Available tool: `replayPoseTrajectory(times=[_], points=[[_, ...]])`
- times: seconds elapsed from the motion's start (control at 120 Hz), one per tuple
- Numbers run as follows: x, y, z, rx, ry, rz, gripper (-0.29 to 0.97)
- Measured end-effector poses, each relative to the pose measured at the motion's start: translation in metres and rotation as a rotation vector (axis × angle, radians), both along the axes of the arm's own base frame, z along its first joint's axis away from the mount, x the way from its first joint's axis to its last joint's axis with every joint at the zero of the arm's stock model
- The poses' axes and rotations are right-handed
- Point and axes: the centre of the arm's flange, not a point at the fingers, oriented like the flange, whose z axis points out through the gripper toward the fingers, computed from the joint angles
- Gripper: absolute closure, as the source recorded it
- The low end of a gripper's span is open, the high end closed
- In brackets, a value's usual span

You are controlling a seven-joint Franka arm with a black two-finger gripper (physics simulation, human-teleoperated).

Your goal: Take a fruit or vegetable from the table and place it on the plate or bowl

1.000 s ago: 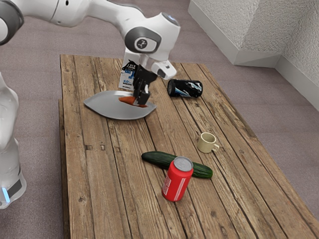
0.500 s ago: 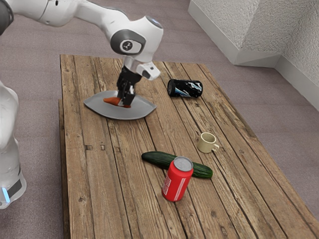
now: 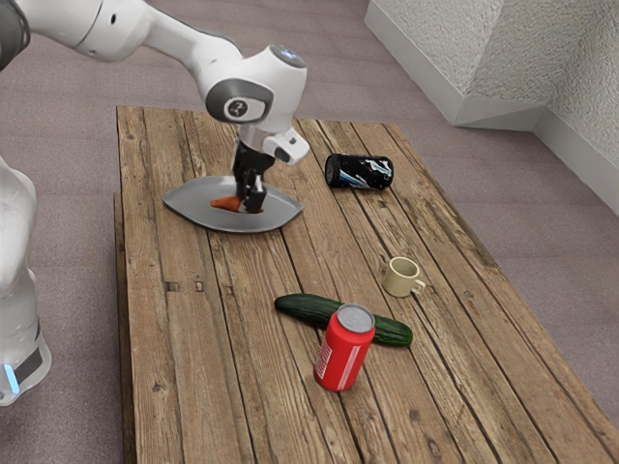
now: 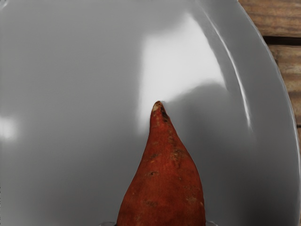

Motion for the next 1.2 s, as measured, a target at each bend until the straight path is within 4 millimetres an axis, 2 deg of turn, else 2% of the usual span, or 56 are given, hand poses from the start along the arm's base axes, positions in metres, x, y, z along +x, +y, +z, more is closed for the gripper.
replayPoseTrajectory(times=[0.383, 0.492, 1.017, 1.05, 1.125, 1.2], points=[[0.004, 0.001, -0.007, 0.056, -0.056, -0.001, 0.55], [0.002, 0.002, -0.015, 0.067, -0.067, -0.004, 0.56], [0.004, 0.002, -0.019, 0.078, -0.108, 0.017, 0.53], [0.004, 0.002, -0.019, 0.078, -0.108, 0.018, 0.49], [0.004, 0.001, -0.019, 0.074, -0.106, 0.019, 0.3], [0.004, 0.001, -0.017, 0.072, -0.107, 0.019, 0.18]])
